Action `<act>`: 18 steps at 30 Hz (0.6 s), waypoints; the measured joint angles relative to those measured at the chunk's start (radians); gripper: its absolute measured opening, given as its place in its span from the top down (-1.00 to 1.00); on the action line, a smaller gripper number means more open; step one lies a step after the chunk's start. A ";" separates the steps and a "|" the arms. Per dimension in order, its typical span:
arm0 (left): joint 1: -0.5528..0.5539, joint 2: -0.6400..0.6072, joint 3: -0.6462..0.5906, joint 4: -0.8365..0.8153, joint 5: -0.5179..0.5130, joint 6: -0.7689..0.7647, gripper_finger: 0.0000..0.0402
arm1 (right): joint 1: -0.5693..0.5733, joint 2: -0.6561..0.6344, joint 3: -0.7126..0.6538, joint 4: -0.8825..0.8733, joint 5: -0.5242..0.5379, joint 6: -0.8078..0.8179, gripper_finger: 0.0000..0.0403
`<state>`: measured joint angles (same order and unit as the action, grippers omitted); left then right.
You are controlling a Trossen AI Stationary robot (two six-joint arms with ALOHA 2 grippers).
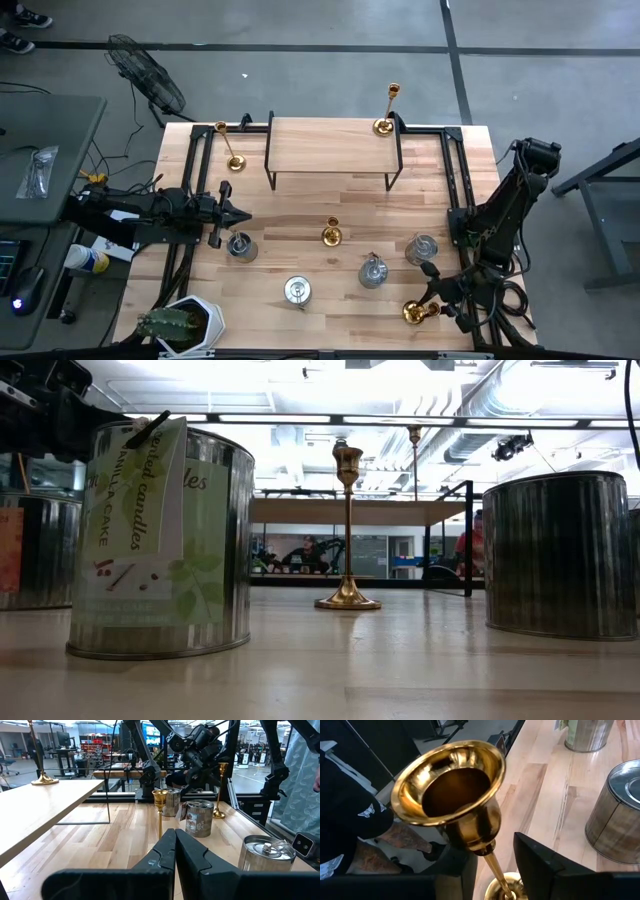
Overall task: Pick & Place candle stick holders
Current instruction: Put the gold candle holder on the shelf aligned with the other candle holder
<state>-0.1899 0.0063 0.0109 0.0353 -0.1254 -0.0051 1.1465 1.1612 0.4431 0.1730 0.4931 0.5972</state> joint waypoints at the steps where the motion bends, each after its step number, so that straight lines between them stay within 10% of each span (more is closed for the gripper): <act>1: 0.000 0.000 0.000 0.000 0.000 0.000 1.00 | 0.000 0.000 0.000 0.000 0.000 0.000 0.46; 18: 0.000 0.000 0.000 0.000 0.003 0.000 1.00 | 0.000 0.000 0.001 0.000 0.002 0.000 0.78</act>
<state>-0.1899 0.0060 0.0109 0.0349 -0.1228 -0.0051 1.1465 1.1610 0.4438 0.1726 0.4952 0.5970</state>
